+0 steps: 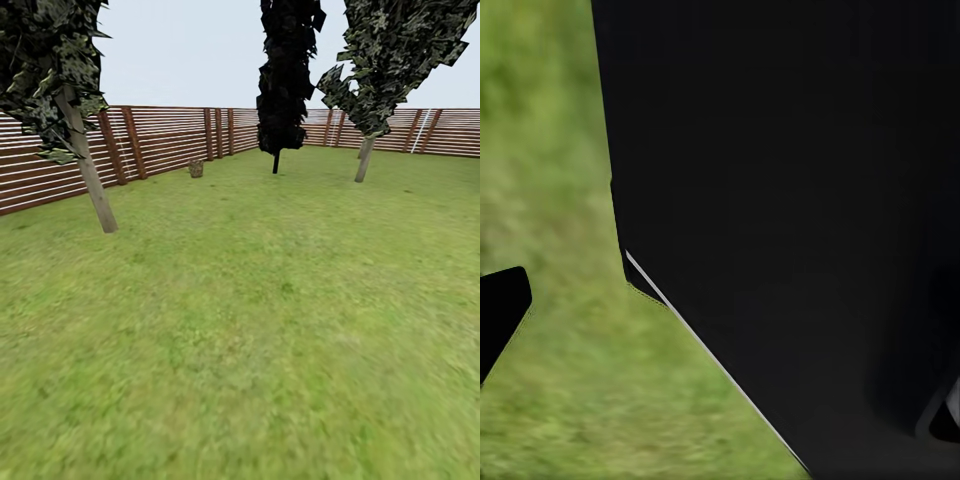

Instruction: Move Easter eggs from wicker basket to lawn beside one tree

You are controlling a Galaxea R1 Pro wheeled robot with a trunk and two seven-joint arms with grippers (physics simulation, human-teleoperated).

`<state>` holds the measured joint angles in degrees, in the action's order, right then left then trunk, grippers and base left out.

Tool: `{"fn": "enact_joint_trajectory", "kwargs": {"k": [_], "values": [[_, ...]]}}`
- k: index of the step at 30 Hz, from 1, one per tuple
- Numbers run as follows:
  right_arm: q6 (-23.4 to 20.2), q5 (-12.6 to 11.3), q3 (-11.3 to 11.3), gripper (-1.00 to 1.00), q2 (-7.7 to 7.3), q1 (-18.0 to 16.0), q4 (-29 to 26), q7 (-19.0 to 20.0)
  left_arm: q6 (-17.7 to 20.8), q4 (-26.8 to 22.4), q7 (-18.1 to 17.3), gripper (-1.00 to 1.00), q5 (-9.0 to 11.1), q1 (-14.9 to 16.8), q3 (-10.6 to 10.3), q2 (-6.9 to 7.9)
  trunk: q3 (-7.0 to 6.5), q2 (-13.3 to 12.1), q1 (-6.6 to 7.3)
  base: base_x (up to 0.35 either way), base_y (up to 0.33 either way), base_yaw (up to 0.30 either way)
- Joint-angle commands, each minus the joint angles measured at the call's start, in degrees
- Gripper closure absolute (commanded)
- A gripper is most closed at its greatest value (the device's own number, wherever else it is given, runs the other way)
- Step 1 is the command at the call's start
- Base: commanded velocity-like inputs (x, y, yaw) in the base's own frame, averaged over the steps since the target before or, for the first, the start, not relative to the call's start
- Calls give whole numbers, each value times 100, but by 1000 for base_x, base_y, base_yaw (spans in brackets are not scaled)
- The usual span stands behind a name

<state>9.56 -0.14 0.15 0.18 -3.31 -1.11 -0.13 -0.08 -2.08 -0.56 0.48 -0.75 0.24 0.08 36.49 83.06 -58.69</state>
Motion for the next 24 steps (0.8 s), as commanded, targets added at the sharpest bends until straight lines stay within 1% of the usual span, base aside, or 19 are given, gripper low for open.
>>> {"fn": "enact_joint_trajectory", "kwargs": {"k": [1,3,4,5,7,15,19,24], "values": [[20,7,5,-100,-11,-3,6,-6,-1,-11,-6,-100,5,-4,2,1,4,1,-3,341,0,1],[27,15,7,-100,-35,-3,1,-12,2,-11,-6,-100,5,-4,2,1,4,1,-3,341,0,1],[31,25,10,-100,-58,-3,-15,-15,1,-11,-6,-100,5,-4,2,1,4,1,-3,341,0,0],[34,37,8,-100,-114,-5,-33,-19,0,-11,-8,-100,5,-4,2,-2,4,1,-3,341,0,0],[35,44,5,-100,-145,-5,-43,-21,0,-11,-7,-100,5,-4,2,0,4,1,-3,341,0,0],[37,34,9,-100,-143,-5,-20,-22,-1,-11,-7,-100,5,-4,2,1,4,1,-3,341,0,0],[36,34,10,-100,-172,-5,-31,-22,-1,-11,-6,-100,5,-4,2,1,4,1,-3,341,0,0],[32,31,11,-100,-153,-3,-22,-22,-1,-11,-9,-100,5,-4,2,-11,4,1,-3,341,0,0]]}}
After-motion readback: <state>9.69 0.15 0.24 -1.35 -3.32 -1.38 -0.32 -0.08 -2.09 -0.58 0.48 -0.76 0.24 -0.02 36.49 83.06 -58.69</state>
